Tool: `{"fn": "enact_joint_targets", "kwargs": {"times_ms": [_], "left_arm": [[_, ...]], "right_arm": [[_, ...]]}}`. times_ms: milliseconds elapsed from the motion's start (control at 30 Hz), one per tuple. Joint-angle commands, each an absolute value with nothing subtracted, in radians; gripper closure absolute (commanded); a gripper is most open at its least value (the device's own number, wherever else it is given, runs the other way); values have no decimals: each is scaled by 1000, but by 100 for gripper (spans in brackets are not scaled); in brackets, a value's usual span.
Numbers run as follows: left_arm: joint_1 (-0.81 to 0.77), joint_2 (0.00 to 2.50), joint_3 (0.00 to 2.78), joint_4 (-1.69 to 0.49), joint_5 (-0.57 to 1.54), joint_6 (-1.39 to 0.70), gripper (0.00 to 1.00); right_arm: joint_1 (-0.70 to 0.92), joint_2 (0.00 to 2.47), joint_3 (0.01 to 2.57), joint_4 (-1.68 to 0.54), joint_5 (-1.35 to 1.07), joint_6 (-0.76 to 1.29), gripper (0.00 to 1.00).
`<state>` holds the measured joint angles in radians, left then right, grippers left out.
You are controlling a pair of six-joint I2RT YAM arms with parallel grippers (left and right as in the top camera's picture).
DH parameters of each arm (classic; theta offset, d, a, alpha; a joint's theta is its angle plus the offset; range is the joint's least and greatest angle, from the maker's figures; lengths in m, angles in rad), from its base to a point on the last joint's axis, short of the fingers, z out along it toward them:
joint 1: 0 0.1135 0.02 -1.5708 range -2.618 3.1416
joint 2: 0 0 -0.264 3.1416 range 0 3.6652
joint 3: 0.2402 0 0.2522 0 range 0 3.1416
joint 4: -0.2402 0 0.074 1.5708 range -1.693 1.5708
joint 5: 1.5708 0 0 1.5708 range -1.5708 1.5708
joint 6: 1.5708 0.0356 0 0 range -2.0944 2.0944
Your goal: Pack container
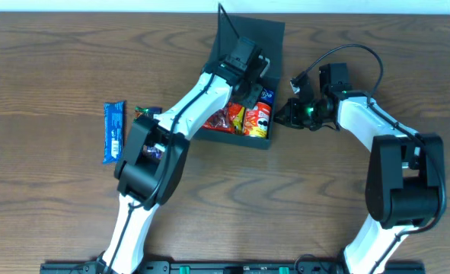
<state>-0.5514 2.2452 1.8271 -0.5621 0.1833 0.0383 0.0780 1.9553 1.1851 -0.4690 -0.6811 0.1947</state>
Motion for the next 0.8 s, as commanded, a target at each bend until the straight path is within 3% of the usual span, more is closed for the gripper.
{"fn": "enact_joint_targets", "kwargs": {"times_ms": [0,767], "left_arm": [[-548,2165,1875,-546,122,73,94],[-548,2348,1869,-566,176,64,94]], "right_arm": [[90,1966,1184,-467,-711,205,99],[90,1966,1184,-482,-710,201,99]]}}
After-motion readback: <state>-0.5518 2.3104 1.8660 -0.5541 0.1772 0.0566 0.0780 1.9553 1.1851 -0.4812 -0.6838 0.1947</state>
